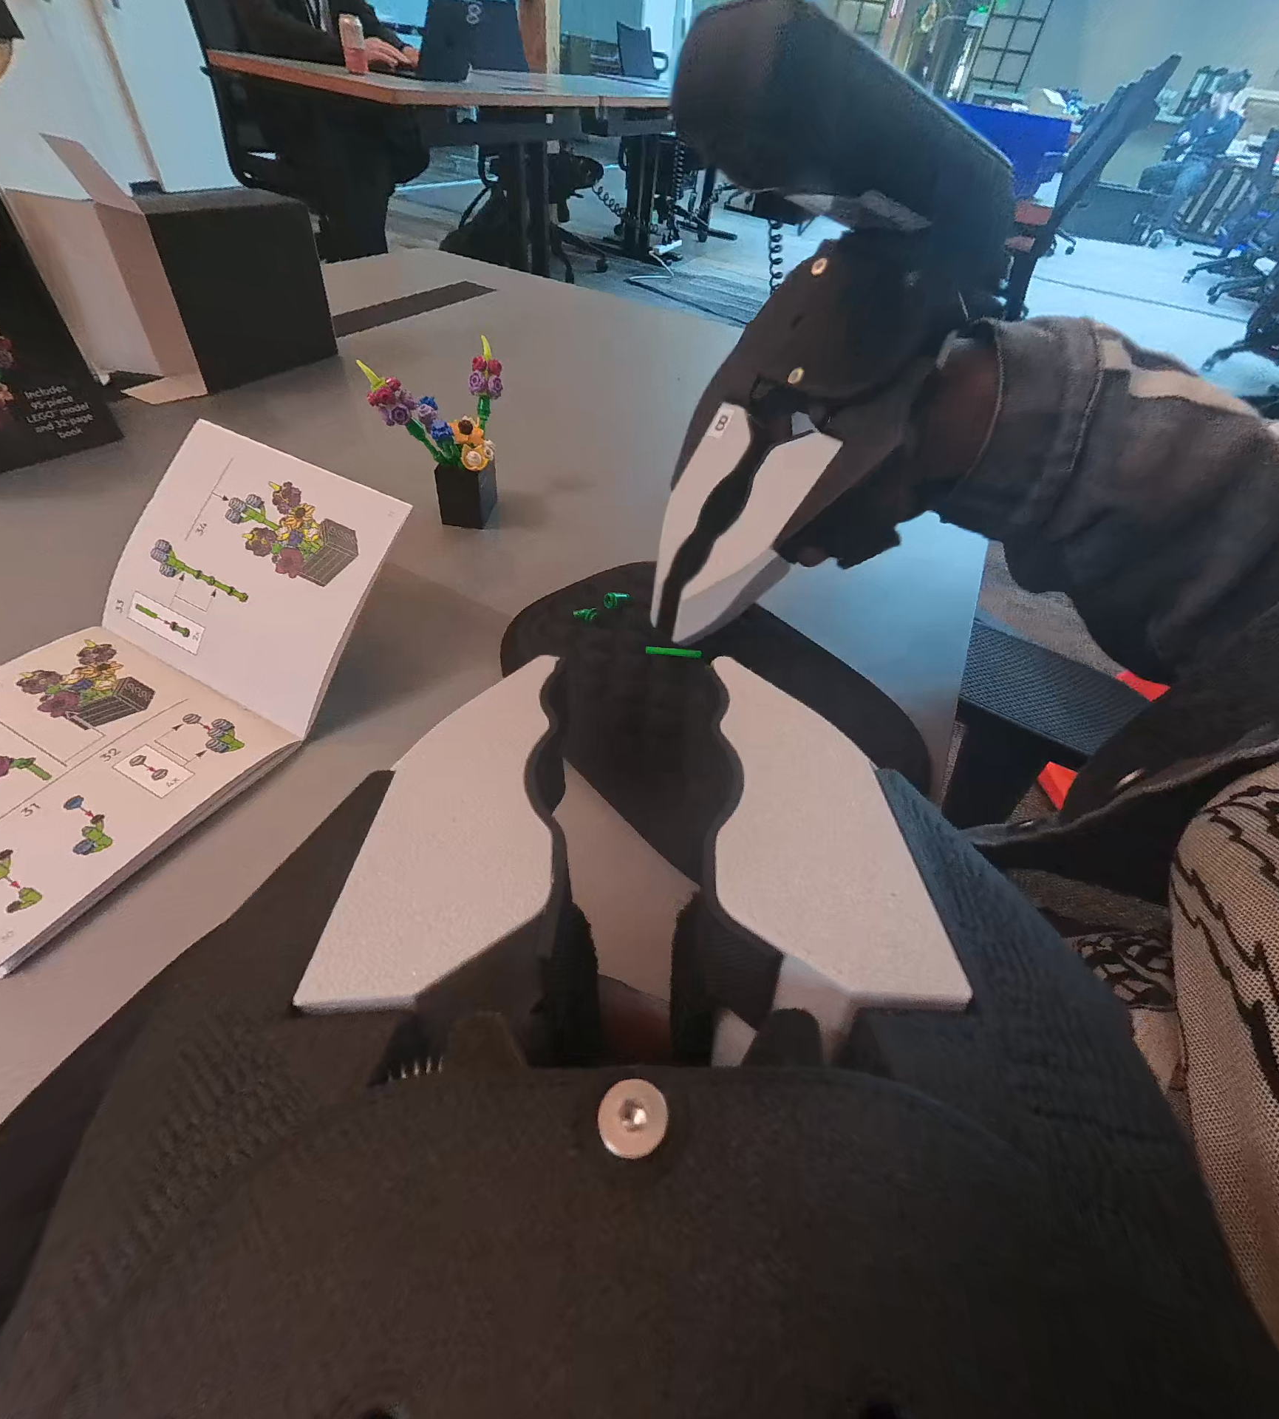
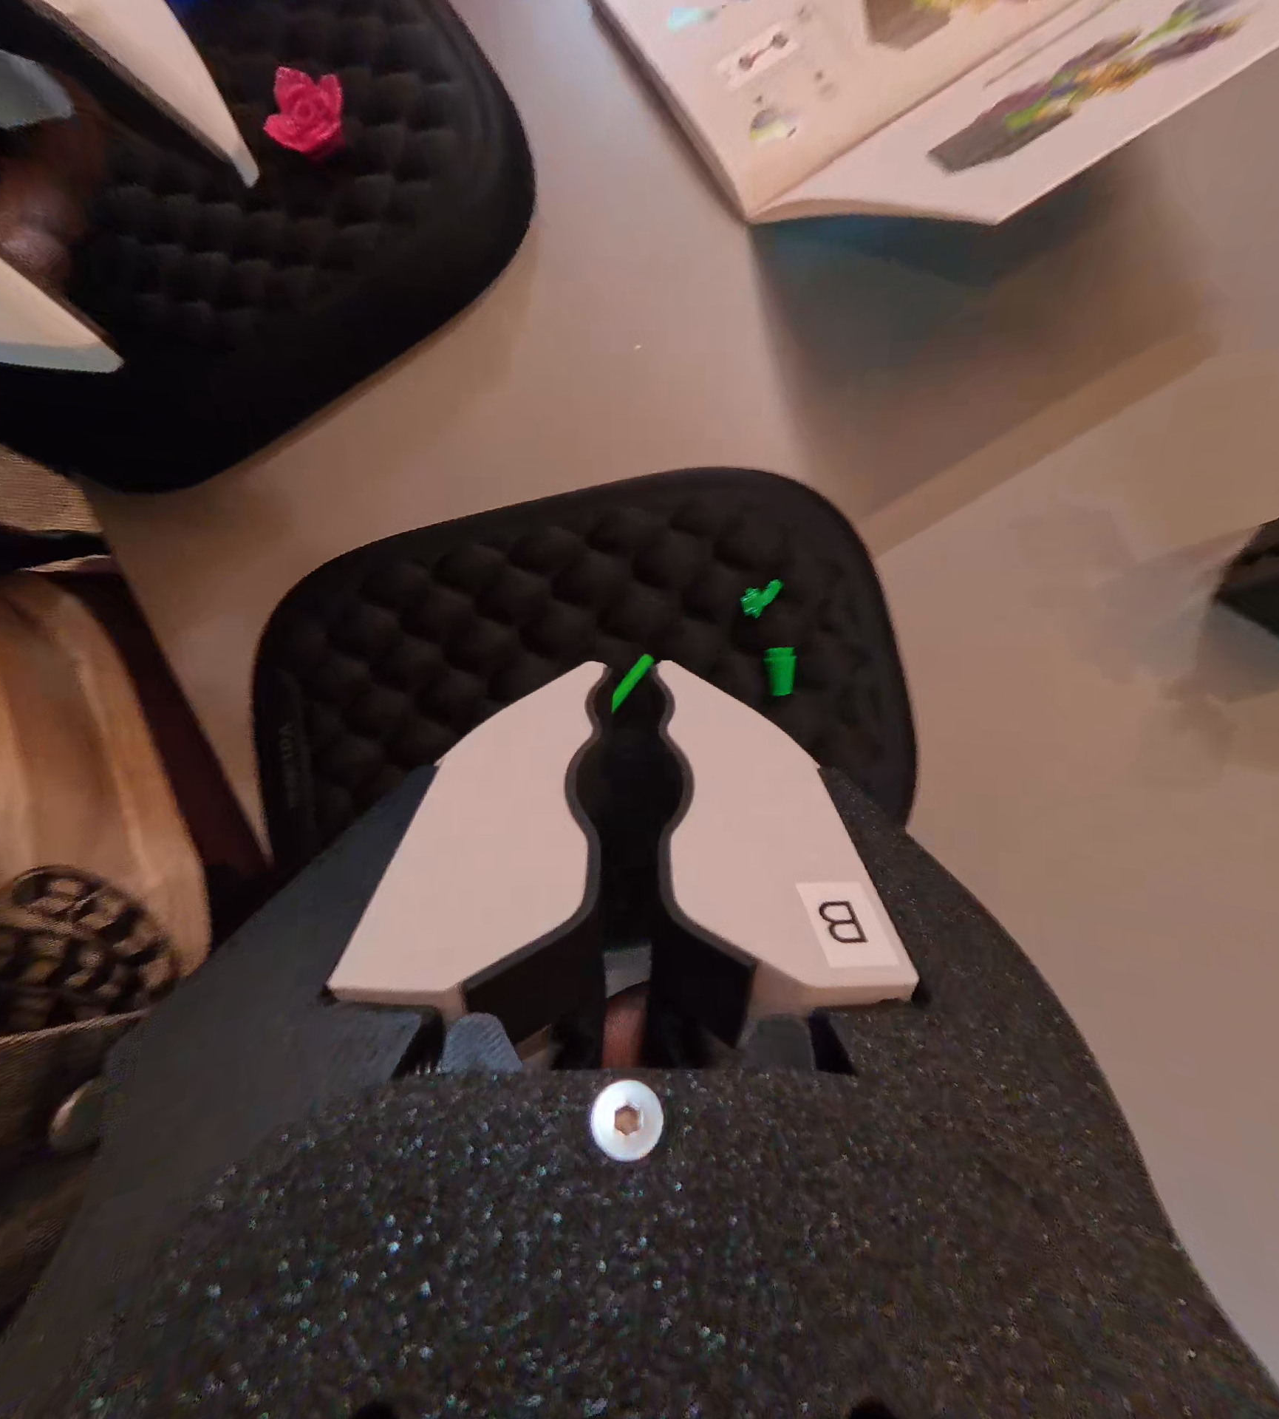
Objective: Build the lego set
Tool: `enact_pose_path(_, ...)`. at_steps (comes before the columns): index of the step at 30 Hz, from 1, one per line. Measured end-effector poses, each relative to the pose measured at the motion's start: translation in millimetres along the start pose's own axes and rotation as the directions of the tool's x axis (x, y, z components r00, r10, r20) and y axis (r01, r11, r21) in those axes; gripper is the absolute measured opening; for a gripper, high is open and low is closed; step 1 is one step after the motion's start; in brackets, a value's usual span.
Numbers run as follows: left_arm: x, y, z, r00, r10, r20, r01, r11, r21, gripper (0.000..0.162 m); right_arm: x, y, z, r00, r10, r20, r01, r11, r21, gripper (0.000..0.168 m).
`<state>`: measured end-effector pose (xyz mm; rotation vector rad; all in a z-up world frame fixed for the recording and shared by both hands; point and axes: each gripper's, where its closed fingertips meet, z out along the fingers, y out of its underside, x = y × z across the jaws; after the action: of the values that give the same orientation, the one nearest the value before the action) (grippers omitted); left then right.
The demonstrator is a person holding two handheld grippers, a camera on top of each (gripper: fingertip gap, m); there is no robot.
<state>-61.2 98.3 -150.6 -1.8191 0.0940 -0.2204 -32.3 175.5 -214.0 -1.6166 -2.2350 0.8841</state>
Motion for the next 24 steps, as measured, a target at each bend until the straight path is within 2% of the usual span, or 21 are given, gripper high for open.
enact_pose_path(2,1.1,-0.6,0.3,1.000,0.006,0.002,-0.006,1.000,0.006,0.034,-4.0,4.5,-0.5,0.998,0.043,0.044,-0.041,0.999,-0.028,0.013)
enact_pose_path(8,3.6,1.1,2.6,1.000,0.020,0.004,-0.020,1.000,0.006,0.034,-2.2,8.0,3.8,0.997,0.077,-0.023,-0.078,0.994,-0.079,0.018)
enact_pose_path(10,4.0,1.1,2.7,1.000,0.021,0.001,-0.021,1.000,0.008,0.034,0.0,9.0,6.1,0.995,0.058,-0.077,-0.066,0.993,-0.102,0.017)
enact_pose_path(12,4.2,2.4,3.2,1.000,0.020,-0.003,-0.020,1.000,0.005,0.034,5.2,10.9,8.7,0.988,0.018,-0.154,-0.038,0.991,-0.128,0.006)
enact_pose_path(16,2.2,0.9,2.1,1.000,-0.007,-0.009,0.007,1.000,0.017,0.034,6.1,7.8,6.6,0.983,-0.087,-0.165,0.070,0.992,-0.106,0.003)
enact_pose_path(18,0.3,-1.5,0.3,0.999,-0.030,-0.011,0.031,0.999,0.035,0.034,3.4,-4.5,2.1,0.980,-0.137,-0.141,0.139,0.990,0.007,0.003)
enact_pose_path(20,-2.7,-5.3,-1.5,0.998,-0.067,-0.009,0.067,0.996,0.062,0.033,-5.1,-27.4,-7.3,0.963,-0.223,-0.150,0.249,0.951,0.184,0.003)
enact_pose_path(22,-5.3,-18.0,-3.3,0.989,-0.147,-0.030,0.150,0.978,0.145,0.030,-16.6,-61.4,-26.2,0.944,-0.247,-0.221,0.321,0.846,0.425,0.003)
enact_pose_path(24,-4.9,-44.9,-8.3,0.957,-0.259,-0.132,0.289,0.902,0.322,0.026,-40.4,-95.0,-48.7,0.980,-0.162,-0.116,0.196,0.684,0.703,0.003)
